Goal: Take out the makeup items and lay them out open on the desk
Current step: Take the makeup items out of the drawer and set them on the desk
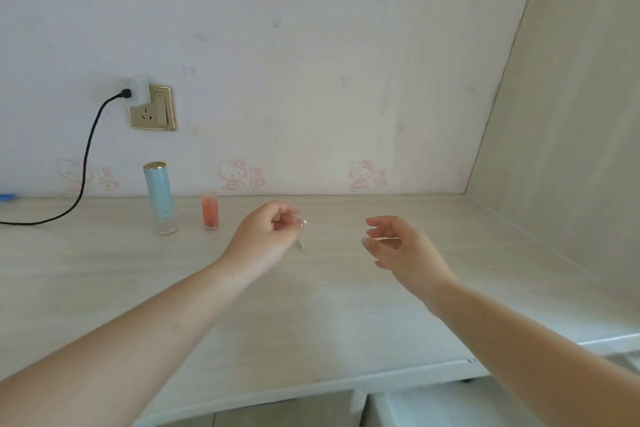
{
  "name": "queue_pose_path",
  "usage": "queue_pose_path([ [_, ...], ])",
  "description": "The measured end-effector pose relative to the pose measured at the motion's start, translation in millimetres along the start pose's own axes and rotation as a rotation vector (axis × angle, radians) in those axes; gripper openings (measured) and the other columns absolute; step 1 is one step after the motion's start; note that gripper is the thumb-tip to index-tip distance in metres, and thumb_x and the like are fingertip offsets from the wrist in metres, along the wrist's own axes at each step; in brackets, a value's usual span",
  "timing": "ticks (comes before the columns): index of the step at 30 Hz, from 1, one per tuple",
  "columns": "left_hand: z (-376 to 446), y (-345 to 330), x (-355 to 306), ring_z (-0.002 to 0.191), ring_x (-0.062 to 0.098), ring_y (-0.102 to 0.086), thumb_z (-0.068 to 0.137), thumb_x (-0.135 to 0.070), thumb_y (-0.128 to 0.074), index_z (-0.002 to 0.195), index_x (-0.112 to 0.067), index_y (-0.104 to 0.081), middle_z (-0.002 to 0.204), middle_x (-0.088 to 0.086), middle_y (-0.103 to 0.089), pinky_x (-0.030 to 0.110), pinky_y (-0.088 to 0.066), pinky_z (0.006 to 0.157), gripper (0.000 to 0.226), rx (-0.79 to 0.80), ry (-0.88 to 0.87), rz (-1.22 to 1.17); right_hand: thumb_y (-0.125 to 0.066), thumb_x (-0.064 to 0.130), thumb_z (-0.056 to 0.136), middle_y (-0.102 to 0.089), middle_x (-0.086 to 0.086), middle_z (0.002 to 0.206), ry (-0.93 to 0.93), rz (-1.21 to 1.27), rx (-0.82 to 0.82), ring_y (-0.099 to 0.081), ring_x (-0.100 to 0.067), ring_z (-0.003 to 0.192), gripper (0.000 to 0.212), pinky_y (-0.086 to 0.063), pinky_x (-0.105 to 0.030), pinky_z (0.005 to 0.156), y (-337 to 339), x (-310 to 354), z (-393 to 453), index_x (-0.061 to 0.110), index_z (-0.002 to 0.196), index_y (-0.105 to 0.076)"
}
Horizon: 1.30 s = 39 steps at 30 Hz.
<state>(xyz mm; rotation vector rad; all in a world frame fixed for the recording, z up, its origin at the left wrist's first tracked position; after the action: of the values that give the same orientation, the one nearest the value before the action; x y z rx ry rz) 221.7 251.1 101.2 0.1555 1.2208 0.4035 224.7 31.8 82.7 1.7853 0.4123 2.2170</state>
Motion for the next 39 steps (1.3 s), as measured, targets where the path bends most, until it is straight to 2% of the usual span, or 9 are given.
queue_pose_path([
  [4, -32, -54, -46, 0.073, -0.006, -0.057, 0.087, -0.022, -0.063, 0.088, -0.033, -0.061, 0.085, -0.013, -0.061, 0.002, -0.041, 0.061, 0.012, 0.180, -0.052, -0.010, -0.067, 0.022, 0.083, -0.061, 0.010, 0.100, -0.021, -0.066, -0.030, -0.062, -0.007, 0.089, 0.024, -0.054, -0.037, 0.086, 52, -5, -46, 0.035, 0.101, -0.058],
  [7, -63, -108, -77, 0.078, 0.000, -0.058, 0.087, -0.022, -0.064, 0.092, -0.030, -0.062, 0.088, -0.013, -0.062, 0.005, -0.042, 0.067, 0.010, 0.358, -0.100, -0.002, -0.068, 0.019, 0.083, -0.061, 0.008, 0.101, -0.001, -0.181, -0.015, -0.061, 0.001, 0.082, 0.027, -0.049, -0.014, 0.073, 90, -9, -80, 0.032, 0.103, -0.057],
  [9, -85, -142, -95, 0.078, 0.000, -0.057, 0.086, -0.023, -0.063, 0.093, -0.031, -0.062, 0.089, -0.013, -0.061, 0.007, -0.043, 0.068, 0.011, 0.473, -0.130, 0.005, -0.067, 0.017, 0.083, -0.062, 0.008, 0.099, -0.008, -0.266, 0.000, -0.062, 0.000, 0.081, 0.027, -0.044, -0.008, 0.070, 113, -12, -100, 0.031, 0.103, -0.057],
  [13, -130, -205, -100, 0.076, 0.001, -0.058, 0.086, -0.024, -0.064, 0.096, -0.030, -0.063, 0.087, -0.013, -0.063, 0.011, -0.044, 0.071, 0.012, 0.650, -0.128, 0.016, -0.065, 0.019, 0.083, -0.068, 0.008, 0.093, -0.119, -0.412, 0.086, -0.063, -0.012, 0.088, 0.020, -0.048, -0.026, 0.081, 140, -41, -137, 0.031, 0.099, -0.061],
  [18, -183, -275, -54, 0.078, 0.013, -0.060, 0.084, -0.017, -0.066, 0.091, -0.024, -0.063, 0.085, -0.003, -0.067, 0.021, -0.047, 0.074, 0.010, 0.846, -0.015, 0.090, -0.058, 0.005, 0.081, -0.068, 0.009, 0.090, -0.229, -0.528, 0.267, -0.064, -0.009, 0.083, 0.027, -0.047, -0.014, 0.077, 147, -96, -178, 0.024, 0.099, -0.066],
  [22, -203, -305, 0, 0.082, 0.011, -0.060, 0.082, -0.024, -0.068, 0.103, -0.020, -0.062, 0.089, -0.007, -0.067, 0.023, -0.047, 0.075, 0.022, 0.912, 0.077, 0.299, -0.059, 0.014, 0.084, -0.067, 0.009, 0.103, -0.301, -0.677, 0.429, -0.062, -0.009, 0.095, 0.029, -0.048, -0.025, 0.089, 140, -146, -191, 0.027, 0.110, -0.064],
  [26, -211, -321, 43, 0.089, 0.013, -0.057, 0.082, -0.024, -0.065, 0.110, -0.019, -0.062, 0.090, -0.010, -0.060, 0.024, -0.045, 0.081, 0.029, 0.942, 0.099, 0.533, -0.060, 0.020, 0.087, -0.063, 0.005, 0.115, -0.255, -0.832, 0.543, -0.058, -0.014, 0.103, 0.030, -0.046, -0.029, 0.092, 127, -175, -189, 0.024, 0.117, -0.061],
  [30, -202, -324, 71, 0.103, 0.016, -0.058, 0.082, -0.032, -0.066, 0.109, -0.022, -0.060, 0.111, -0.004, -0.062, 0.027, -0.047, 0.089, 0.029, 0.932, 0.137, 0.736, -0.057, 0.023, 0.090, -0.057, 0.005, 0.121, -0.117, -1.015, 0.723, -0.054, -0.014, 0.109, 0.033, -0.041, -0.027, 0.085, 103, -191, -187, 0.026, 0.122, -0.058],
  [39, -211, -340, 93, 0.102, 0.021, -0.059, 0.077, -0.037, -0.070, 0.108, -0.019, -0.061, 0.110, -0.001, -0.063, 0.032, -0.050, 0.086, 0.037, 1.067, 0.143, 0.948, -0.054, 0.023, 0.091, -0.053, 0.001, 0.126, 0.035, -1.161, 0.914, -0.052, -0.020, 0.113, 0.034, -0.047, -0.039, 0.089, 63, -212, -183, 0.027, 0.125, -0.056],
])
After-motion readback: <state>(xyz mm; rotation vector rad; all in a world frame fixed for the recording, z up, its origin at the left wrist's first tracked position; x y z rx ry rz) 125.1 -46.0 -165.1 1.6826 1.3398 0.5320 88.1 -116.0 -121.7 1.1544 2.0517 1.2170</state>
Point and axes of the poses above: each hand's wrist, its own z-axis towards the middle knuckle, its own y-axis out of the back of the hand, x = y × z, the point moved 9 cm from there along z, towards the middle knuckle
